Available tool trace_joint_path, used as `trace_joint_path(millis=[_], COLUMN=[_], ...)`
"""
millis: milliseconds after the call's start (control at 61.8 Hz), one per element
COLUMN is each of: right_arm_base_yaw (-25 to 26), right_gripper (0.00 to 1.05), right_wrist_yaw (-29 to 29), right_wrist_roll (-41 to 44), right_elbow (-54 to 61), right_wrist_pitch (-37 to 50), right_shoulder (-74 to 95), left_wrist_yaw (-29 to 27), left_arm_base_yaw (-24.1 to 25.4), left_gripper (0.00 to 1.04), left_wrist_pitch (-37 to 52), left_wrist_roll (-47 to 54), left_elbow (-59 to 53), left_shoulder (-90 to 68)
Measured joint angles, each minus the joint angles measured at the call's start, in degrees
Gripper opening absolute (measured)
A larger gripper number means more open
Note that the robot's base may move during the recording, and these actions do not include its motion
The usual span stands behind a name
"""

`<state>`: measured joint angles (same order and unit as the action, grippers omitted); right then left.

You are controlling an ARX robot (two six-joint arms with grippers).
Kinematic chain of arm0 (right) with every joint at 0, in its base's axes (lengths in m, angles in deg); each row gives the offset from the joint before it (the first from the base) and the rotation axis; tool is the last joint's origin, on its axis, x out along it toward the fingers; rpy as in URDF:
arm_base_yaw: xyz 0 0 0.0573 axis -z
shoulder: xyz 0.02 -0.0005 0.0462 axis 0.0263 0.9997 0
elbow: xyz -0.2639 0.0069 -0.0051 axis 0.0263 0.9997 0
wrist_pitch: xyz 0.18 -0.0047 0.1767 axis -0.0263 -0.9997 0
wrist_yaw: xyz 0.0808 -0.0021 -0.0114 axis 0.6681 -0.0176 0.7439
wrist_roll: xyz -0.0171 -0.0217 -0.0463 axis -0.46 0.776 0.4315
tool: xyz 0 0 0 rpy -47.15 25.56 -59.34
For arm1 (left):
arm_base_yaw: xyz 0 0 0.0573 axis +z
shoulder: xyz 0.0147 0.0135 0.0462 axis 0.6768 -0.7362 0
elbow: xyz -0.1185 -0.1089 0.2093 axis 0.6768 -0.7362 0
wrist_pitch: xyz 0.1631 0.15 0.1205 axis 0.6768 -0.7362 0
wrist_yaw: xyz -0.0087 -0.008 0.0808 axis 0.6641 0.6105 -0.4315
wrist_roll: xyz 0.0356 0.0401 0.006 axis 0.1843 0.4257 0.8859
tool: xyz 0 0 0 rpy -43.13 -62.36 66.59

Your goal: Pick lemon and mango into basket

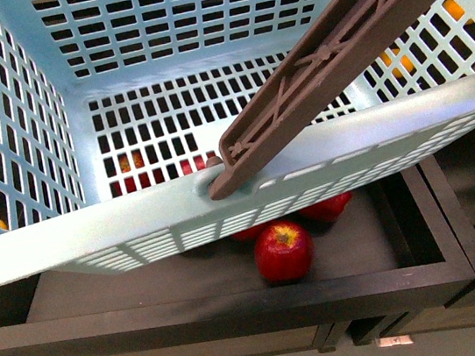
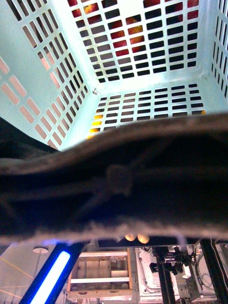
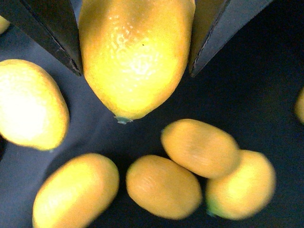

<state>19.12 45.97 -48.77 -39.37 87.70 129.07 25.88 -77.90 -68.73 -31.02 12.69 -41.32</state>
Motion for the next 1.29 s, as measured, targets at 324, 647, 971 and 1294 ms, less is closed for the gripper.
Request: trace_joint_path(millis=[324,647,971,1294], right_arm_base_yaw=[-1.86,-9.05,-26.21,-37.48], right_gripper=[0.55,0.55,0.55,0.55], right_wrist_yaw=[6.32,5.05,-1.84,-7.82], right_wrist_roll=[8.02,11.3,9.94,8.92], right_elbow=[22.27,25.77,21.03,18.67], right_wrist_pitch=[0.5,-6.45,-8.66,-8.5], right_shoulder=[-30.25,-54.07,-54.99,-50.07], left_wrist_yaw=[-0.02,0.0,0.0,-0.02], left_arm_base_yaw=[0.0,0.0,0.0,0.0], left_gripper=[0.05,0.05,0.05,0.05], left_wrist_pitch=[0.0,0.0,0.0,0.0], left_wrist_roll=[-0.02,0.0,0.0,0.0], left_elbow=[0.0,0.0,0.0,0.0], left_shoulder=[0.0,0.0,0.0,0.0])
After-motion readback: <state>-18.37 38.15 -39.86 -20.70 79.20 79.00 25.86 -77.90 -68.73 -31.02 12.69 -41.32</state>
